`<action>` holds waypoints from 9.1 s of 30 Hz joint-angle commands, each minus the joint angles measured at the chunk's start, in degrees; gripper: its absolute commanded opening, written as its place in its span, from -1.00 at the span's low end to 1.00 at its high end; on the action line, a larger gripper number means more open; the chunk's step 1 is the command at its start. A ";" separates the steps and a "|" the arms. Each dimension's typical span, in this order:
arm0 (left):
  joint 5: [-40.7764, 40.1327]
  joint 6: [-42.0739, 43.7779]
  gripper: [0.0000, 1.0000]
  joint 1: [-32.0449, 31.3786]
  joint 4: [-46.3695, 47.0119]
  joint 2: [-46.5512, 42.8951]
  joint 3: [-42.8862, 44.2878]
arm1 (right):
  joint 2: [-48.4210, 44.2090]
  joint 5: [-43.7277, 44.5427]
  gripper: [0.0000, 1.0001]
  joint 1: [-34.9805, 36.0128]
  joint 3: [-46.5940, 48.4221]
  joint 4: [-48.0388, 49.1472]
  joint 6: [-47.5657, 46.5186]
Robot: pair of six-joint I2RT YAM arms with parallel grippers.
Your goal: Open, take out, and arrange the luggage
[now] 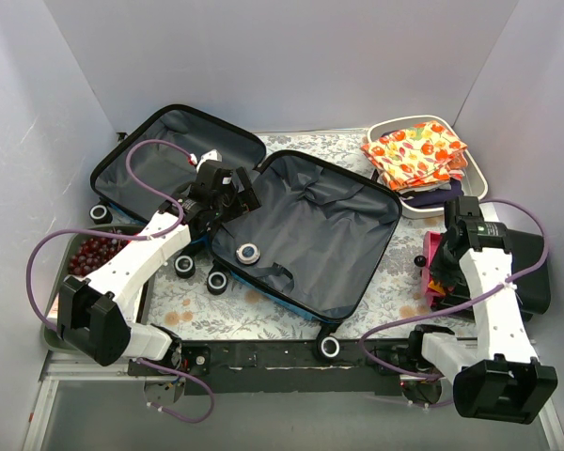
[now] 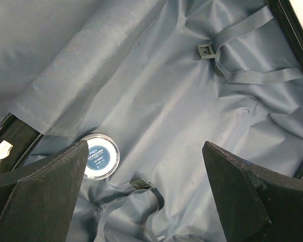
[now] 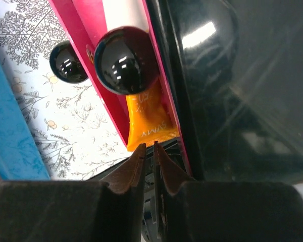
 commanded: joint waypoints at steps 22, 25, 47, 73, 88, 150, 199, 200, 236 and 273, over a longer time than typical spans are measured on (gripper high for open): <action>-0.17 0.79 0.96 0.23 0.01 -2.46 0.25 | -6.65 -10.24 -0.55 -0.20 1.15 11.68 -6.40; 0.71 0.79 0.96 0.23 0.28 -2.63 0.16 | -7.10 -23.54 -0.55 -0.12 -1.13 16.60 -9.49; -1.75 0.70 0.96 0.14 -1.22 -2.98 0.87 | 4.06 0.57 -0.72 0.67 -5.88 18.91 -5.28; 19.08 4.39 0.96 -15.39 16.27 1.39 7.86 | 3.54 -1.46 0.12 -6.95 13.98 25.92 -9.23; 33.23 2.72 0.70 -31.93 22.87 41.04 36.28 | 6.09 -11.90 0.43 -33.60 7.66 30.68 -3.60; 4.48 -2.20 -1.00 -45.56 15.20 61.53 56.68 | 5.47 -22.27 0.37 -34.13 -4.12 34.90 -4.92; 13.18 5.89 0.65 -36.68 39.22 41.75 23.10 | 6.70 6.70 0.35 -29.20 8.26 31.39 -6.15; 13.54 6.24 0.67 -36.77 38.69 41.67 23.36 | 7.14 10.30 0.38 -29.64 8.44 31.21 -6.32; 20.03 7.29 0.80 -36.77 33.84 42.37 28.20 | -15.53 -15.16 0.28 -33.87 -22.84 34.91 7.56; 27.17 20.74 0.50 -40.02 44.84 60.56 37.34 | -13.42 -6.46 0.26 -25.78 -21.09 31.91 4.93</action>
